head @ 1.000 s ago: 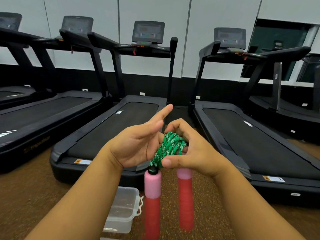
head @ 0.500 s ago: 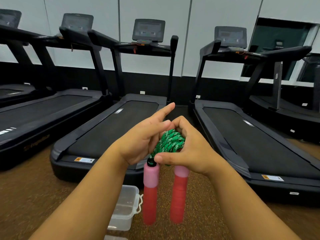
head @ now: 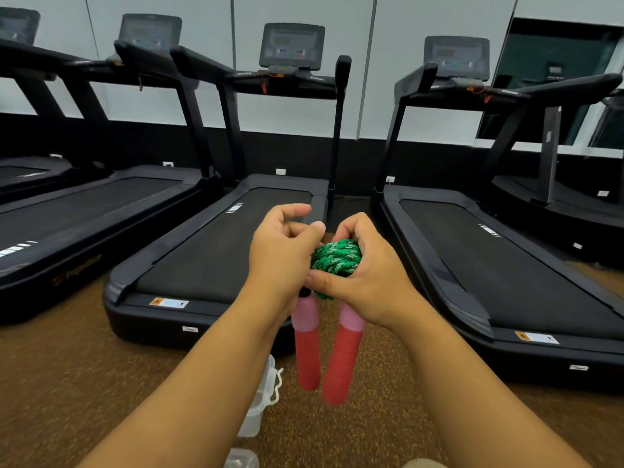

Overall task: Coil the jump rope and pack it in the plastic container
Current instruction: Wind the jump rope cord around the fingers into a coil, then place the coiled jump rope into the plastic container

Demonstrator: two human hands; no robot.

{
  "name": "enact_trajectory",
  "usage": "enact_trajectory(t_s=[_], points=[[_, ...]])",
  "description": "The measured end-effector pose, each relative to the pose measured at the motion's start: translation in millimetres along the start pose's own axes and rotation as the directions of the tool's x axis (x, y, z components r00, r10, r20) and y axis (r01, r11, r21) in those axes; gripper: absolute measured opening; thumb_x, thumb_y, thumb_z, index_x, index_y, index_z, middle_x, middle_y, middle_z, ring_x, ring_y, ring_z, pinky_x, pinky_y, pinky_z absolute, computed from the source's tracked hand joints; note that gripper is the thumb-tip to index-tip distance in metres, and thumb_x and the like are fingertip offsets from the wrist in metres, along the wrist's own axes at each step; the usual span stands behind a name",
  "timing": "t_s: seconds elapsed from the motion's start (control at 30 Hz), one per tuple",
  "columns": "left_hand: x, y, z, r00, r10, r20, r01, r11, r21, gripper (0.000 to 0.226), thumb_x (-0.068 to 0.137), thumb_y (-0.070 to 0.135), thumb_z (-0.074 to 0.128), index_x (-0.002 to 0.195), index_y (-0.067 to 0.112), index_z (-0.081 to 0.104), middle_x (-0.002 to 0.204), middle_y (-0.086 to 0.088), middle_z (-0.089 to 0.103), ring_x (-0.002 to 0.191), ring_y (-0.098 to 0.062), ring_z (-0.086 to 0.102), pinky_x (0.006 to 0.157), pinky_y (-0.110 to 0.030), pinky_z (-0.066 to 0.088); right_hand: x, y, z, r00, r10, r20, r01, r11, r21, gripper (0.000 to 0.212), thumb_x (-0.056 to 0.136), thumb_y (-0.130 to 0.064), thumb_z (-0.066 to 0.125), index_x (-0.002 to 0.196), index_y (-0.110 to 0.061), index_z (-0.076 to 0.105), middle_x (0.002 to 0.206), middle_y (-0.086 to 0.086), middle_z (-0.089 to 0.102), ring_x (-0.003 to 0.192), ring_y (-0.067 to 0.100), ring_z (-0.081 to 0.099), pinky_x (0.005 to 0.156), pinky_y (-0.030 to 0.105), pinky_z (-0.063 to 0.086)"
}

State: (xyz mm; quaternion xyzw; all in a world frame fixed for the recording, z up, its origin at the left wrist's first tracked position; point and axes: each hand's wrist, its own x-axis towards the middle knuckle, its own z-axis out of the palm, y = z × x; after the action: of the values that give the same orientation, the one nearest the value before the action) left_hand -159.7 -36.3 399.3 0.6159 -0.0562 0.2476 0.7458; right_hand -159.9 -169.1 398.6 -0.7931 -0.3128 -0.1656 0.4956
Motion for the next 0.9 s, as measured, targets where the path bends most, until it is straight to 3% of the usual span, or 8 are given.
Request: enact_trajectory(t_s=[0.13, 0.27, 0.37, 0.53, 0.77, 0.9], points=[[4.4, -2.0, -10.7, 0.993, -0.064, 0.097, 0.061, 0.998, 0.030, 0.009, 0.094, 0.013, 0.057, 0.101, 0.012, 0.061, 0.074, -0.001, 0.057, 0.062, -0.009, 0.052, 0.061, -0.023, 0.045, 2.0, 9.0, 3.0, 1.000, 0.006, -0.009, -0.006, 0.999, -0.033, 0.056, 0.060, -0.040, 0.087, 0.089, -0.017, 0.045, 0.077, -0.005, 0.055, 0.065, 0.005, 0.049, 0.055, 0.024, 0.045], [14.1, -20.7, -36.2, 0.926, -0.216, 0.309, 0.148, 0.962, 0.229, 0.032, 0.100, 0.028, 0.043, 0.109, 0.007, 0.066, 0.090, -0.009, 0.064, 0.081, -0.019, 0.058, 0.078, -0.034, 0.047, 5.2, 23.9, 7.4, 1.000, 0.000, -0.027, -0.002, 0.995, -0.097, 0.056, 0.060, -0.042, 0.087, 0.087, -0.021, 0.044, 0.076, -0.008, 0.054, 0.065, 0.004, 0.048, 0.055, 0.018, 0.042], [16.9, -43.5, -48.7, 0.868, -0.289, 0.403, 0.212, 0.951, 0.226, 0.034, 0.100, 0.025, 0.043, 0.112, 0.003, 0.065, 0.099, -0.013, 0.067, 0.089, -0.021, 0.062, 0.085, -0.038, 0.051, 6.9, 38.4, 16.0, 1.000, 0.013, -0.012, -0.014, 0.985, -0.174, 0.057, 0.059, -0.047, 0.086, 0.088, -0.024, 0.042, 0.078, -0.008, 0.058, 0.069, 0.009, 0.055, 0.056, 0.023, 0.046], [21.7, -78.0, -54.1, 0.869, -0.318, 0.379, 0.269, 0.947, 0.177, 0.022, 0.098, 0.017, 0.049, 0.107, 0.007, 0.067, 0.097, -0.008, 0.070, 0.087, -0.015, 0.065, 0.074, -0.024, 0.054, 8.0, 69.2, 39.0, 1.000, 0.030, -0.006, -0.031, 0.966, -0.257, 0.058, 0.062, -0.052, 0.083, 0.091, -0.025, 0.041, 0.078, -0.010, 0.057, 0.071, 0.011, 0.058, 0.059, 0.034, 0.052], [33.4, -128.2, -60.8, 0.888, -0.359, 0.287, 0.333, 0.933, 0.134, 0.017, 0.096, 0.011, 0.053, 0.111, 0.013, 0.062, 0.103, -0.011, 0.065, 0.093, -0.019, 0.063, 0.085, -0.036, 0.054, 8.7, 122.0, 69.1, 0.996, 0.088, -0.030, -0.092, 0.976, -0.200, 0.057, 0.064, -0.050, 0.083, 0.094, -0.022, 0.042, 0.081, -0.009, 0.059, 0.073, 0.012, 0.060, 0.063, 0.040, 0.053], [40.8, -169.4, -67.6, 0.891, -0.432, 0.141, 0.435, 0.900, 0.010, 0.020, 0.095, 0.008, 0.055, 0.114, 0.013, 0.057, 0.105, -0.014, 0.059, 0.083, -0.015, 0.063, 0.070, -0.025, 0.055, 7.1, 151.7, 87.0, 0.992, 0.118, -0.033, -0.122, 0.979, -0.160, 0.055, 0.064, -0.047, 0.083, 0.093, -0.024, 0.042, 0.089, -0.008, 0.063, 0.080, 0.012, 0.064, 0.070, 0.040, 0.054]])
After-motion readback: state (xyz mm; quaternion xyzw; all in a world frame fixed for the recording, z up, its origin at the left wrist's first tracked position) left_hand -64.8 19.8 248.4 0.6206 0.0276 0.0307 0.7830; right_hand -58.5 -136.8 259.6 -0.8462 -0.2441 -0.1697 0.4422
